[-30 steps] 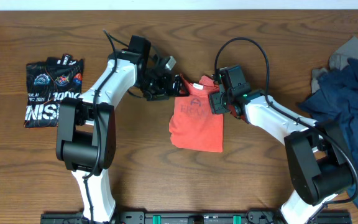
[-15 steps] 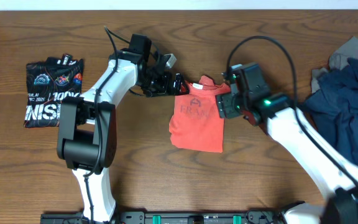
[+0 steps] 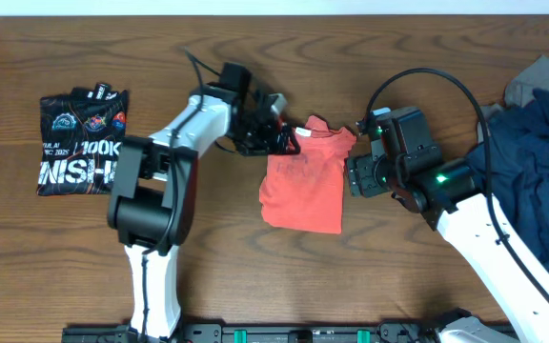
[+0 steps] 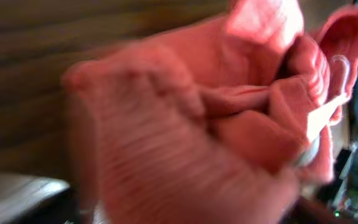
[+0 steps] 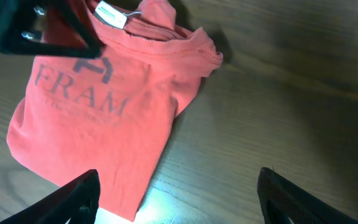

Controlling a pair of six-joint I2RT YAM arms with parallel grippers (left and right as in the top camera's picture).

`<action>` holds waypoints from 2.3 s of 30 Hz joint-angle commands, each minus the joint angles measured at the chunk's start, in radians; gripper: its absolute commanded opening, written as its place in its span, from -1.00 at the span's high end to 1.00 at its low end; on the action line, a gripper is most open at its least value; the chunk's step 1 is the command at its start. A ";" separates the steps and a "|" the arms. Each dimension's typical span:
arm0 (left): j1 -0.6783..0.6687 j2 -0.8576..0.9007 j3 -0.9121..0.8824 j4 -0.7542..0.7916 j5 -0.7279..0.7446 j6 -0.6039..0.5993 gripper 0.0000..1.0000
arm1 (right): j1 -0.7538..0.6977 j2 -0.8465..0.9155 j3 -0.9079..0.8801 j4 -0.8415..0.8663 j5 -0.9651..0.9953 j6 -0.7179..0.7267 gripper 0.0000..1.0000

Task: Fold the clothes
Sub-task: 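Grasp the folded t-shirt with the left gripper and carry it left, then place the folded t-shirt onto the black t-shirt and release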

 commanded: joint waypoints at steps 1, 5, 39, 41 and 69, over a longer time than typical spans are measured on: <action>-0.029 0.028 0.007 0.016 -0.006 0.010 0.18 | 0.005 -0.012 0.008 -0.007 0.000 0.012 -0.58; -0.022 0.028 0.010 0.035 -0.019 0.009 0.88 | 0.005 -0.012 0.008 -0.021 0.000 0.019 -0.58; 0.977 -0.325 0.041 0.011 -0.301 -0.233 -0.96 | 0.004 -0.012 0.008 -0.074 0.049 0.019 -0.57; 0.982 -0.325 0.041 0.010 -0.293 -0.248 -0.96 | 0.004 -0.012 0.008 -0.074 0.049 0.019 -0.57; 0.135 -0.314 0.006 -0.627 -0.585 -0.189 -0.96 | -0.187 -0.010 0.007 0.032 -0.023 0.117 -0.98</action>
